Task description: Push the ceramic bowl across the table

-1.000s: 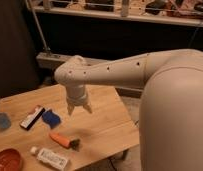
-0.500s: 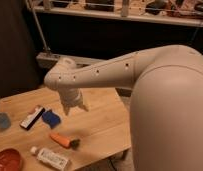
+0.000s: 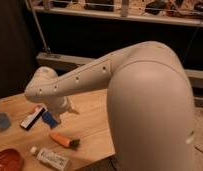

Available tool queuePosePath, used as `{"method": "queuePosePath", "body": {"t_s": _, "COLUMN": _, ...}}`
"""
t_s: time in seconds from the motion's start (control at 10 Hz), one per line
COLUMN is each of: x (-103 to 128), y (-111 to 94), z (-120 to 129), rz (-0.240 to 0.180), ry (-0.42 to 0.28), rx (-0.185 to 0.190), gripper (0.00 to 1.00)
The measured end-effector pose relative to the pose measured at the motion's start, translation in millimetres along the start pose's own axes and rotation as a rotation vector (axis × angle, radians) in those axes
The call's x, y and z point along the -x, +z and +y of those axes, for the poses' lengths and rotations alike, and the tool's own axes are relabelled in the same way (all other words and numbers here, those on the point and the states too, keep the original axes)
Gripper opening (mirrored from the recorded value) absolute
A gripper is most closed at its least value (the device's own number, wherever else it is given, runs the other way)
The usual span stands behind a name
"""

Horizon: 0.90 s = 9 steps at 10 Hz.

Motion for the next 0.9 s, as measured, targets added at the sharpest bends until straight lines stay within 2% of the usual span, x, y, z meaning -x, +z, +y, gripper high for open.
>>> {"method": "queuePosePath", "body": {"t_s": 0.2, "x": -10, "y": 7, "z": 53, "rz": 0.003, "ry": -0.129, "rx": -0.008, "gripper": 0.65}}
{"method": "queuePosePath", "body": {"t_s": 0.3, "x": -11, "y": 10, "z": 64, "rz": 0.002, "ry": -0.159, "rx": -0.009, "gripper": 0.65}}
{"method": "queuePosePath", "body": {"t_s": 0.5, "x": -14, "y": 21, "z": 101, "rz": -0.004, "ry": -0.253, "rx": 0.005, "gripper": 0.65}}
{"method": "queuePosePath", "body": {"t_s": 0.8, "x": -4, "y": 36, "z": 128, "rz": -0.03, "ry": -0.314, "rx": 0.005, "gripper": 0.65}}
{"method": "queuePosePath", "body": {"t_s": 0.9, "x": 0, "y": 42, "z": 138, "rz": -0.043, "ry": -0.337, "rx": -0.006, "gripper": 0.65}}
